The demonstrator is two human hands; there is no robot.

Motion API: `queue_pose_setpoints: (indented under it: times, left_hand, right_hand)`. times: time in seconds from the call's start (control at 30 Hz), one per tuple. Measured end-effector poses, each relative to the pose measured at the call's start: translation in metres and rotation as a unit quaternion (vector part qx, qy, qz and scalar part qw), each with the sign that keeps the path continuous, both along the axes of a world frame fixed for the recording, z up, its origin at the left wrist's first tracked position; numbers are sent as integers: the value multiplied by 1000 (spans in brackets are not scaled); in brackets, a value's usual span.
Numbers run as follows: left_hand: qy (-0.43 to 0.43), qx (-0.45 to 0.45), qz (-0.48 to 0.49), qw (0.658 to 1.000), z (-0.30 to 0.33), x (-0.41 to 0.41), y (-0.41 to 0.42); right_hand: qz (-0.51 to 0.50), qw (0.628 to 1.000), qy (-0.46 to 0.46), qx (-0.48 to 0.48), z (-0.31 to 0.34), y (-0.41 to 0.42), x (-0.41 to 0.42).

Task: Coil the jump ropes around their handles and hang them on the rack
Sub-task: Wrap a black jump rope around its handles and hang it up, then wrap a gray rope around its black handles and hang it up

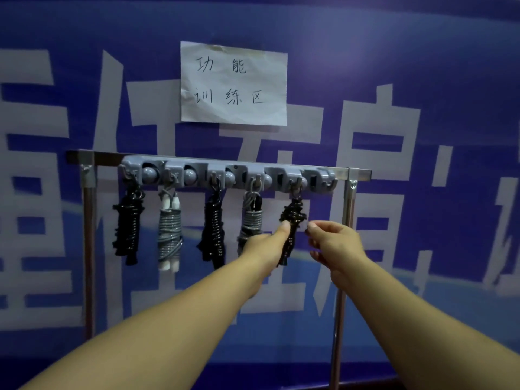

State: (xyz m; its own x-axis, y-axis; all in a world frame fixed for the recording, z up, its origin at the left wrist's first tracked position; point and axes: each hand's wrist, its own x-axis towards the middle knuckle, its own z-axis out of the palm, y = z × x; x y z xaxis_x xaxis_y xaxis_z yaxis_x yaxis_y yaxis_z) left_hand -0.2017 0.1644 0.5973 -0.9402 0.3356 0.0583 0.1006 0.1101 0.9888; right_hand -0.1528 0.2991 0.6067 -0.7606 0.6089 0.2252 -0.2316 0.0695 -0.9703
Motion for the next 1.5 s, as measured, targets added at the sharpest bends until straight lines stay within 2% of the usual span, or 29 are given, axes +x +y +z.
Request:
queue_pose_setpoints:
  times: [0.17,0.43,0.67,0.77,0.83,0.9,1.03,1.3,1.4,1.5]
  left_hand:
    - [-5,-67,20,998,-47,14,-41]
    - [-85,-138,80,984,-165,74,-136]
    - [-88,-290,103,947,-279,90,-236]
    - [-119,-311,111,936,-322,78,-269]
    - [-154,-334,85,926,-350,72,-289]
    - [-192,-353,41,915,-371,66,-305]
    - [-193,-320,89,923,-424,52,-334]
    - [-338,-305,123,882,-582,71,-379]
    - [-400,-236,206,861,-629,85,-384]
    - [-481,-151,275,818,-664,98,-379]
  right_hand:
    - [23,997,-76,-8,-64,-19,27]
    - [134,966,-219,7,-174,-100,60]
    - [219,913,-341,46,-285,-168,71]
    - [259,882,-390,62,-333,-190,64]
    - [284,855,-428,72,-358,-202,54]
    - [296,845,-440,70,-374,-218,38]
    - [304,846,-434,58,-415,-262,8]
    - [352,778,-517,48,-542,-322,-4]
    - [371,741,-552,94,-592,-330,-4]
    - [369,734,-560,108,-628,-333,-3]
